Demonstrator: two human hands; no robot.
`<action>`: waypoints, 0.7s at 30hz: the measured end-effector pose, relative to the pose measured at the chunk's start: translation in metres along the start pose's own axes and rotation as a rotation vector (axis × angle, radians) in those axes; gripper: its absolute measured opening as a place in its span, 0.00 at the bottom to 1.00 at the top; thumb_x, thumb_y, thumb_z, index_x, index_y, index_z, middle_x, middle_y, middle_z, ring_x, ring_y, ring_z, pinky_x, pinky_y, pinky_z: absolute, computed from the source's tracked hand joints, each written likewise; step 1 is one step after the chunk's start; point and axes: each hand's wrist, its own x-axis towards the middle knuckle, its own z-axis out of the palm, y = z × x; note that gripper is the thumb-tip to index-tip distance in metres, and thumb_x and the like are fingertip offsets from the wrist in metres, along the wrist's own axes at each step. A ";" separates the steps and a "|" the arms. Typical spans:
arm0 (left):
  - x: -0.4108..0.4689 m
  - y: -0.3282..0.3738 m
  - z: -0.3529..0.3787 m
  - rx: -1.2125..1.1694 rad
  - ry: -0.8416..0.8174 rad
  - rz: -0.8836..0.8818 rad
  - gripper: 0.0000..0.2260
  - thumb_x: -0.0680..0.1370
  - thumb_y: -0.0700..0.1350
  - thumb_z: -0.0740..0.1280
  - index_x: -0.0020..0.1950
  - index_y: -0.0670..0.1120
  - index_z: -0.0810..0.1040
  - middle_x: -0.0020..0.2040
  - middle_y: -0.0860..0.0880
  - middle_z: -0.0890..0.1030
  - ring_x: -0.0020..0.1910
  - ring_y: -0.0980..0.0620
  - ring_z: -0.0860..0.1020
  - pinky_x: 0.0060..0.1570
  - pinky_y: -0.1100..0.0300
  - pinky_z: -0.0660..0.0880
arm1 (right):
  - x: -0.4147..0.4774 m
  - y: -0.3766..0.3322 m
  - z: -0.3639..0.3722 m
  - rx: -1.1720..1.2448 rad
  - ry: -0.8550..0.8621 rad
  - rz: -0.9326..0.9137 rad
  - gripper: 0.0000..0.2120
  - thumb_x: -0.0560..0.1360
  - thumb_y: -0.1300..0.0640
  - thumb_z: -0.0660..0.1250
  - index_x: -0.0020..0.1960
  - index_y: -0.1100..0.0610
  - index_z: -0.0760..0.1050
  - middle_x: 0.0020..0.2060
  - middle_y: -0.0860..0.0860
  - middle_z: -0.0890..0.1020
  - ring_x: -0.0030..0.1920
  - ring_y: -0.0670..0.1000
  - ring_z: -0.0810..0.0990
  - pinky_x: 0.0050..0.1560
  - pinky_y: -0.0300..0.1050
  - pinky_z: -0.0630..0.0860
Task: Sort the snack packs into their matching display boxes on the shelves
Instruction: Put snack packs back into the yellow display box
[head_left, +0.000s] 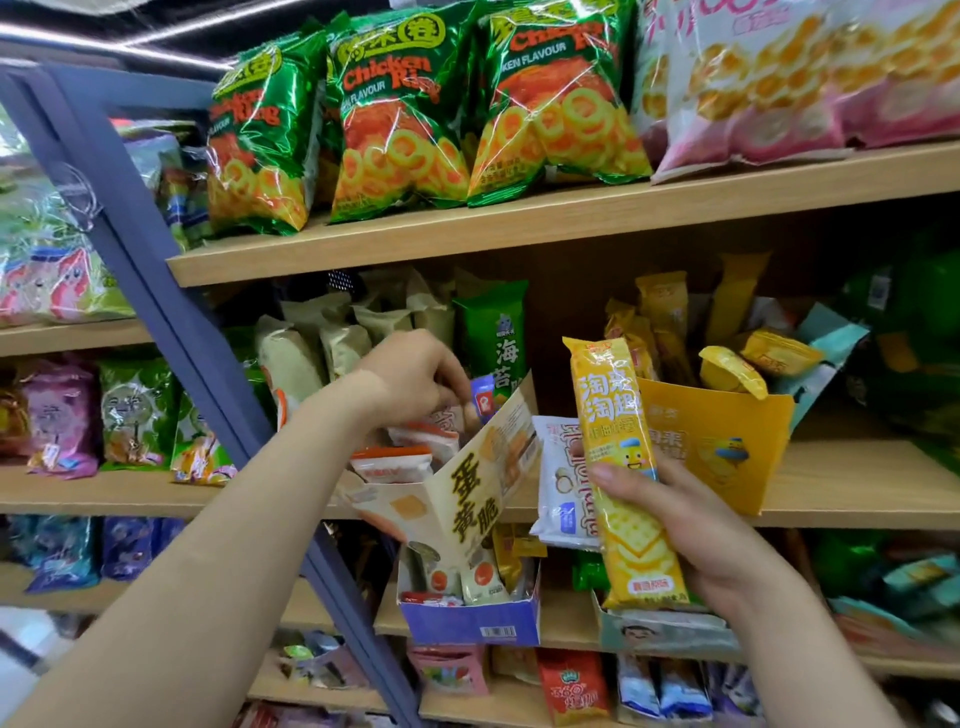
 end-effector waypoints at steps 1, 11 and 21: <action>-0.007 -0.002 -0.004 -0.064 0.160 0.004 0.11 0.74 0.37 0.71 0.41 0.54 0.84 0.47 0.54 0.84 0.47 0.56 0.78 0.51 0.58 0.75 | 0.001 0.001 0.000 0.003 0.004 -0.001 0.26 0.60 0.50 0.75 0.58 0.49 0.79 0.49 0.52 0.87 0.48 0.54 0.86 0.48 0.50 0.78; -0.073 0.024 -0.022 -0.434 0.714 0.380 0.13 0.74 0.30 0.68 0.45 0.48 0.83 0.46 0.52 0.81 0.46 0.57 0.79 0.44 0.66 0.77 | 0.001 -0.006 0.014 0.009 -0.025 -0.089 0.20 0.63 0.52 0.74 0.55 0.46 0.80 0.49 0.51 0.87 0.48 0.52 0.86 0.42 0.45 0.80; -0.042 0.060 0.028 -0.233 0.642 0.362 0.09 0.71 0.38 0.67 0.43 0.46 0.87 0.43 0.53 0.83 0.41 0.54 0.81 0.41 0.54 0.79 | -0.002 0.003 0.022 0.034 -0.073 -0.026 0.28 0.60 0.55 0.78 0.59 0.54 0.77 0.49 0.54 0.87 0.50 0.54 0.86 0.43 0.46 0.82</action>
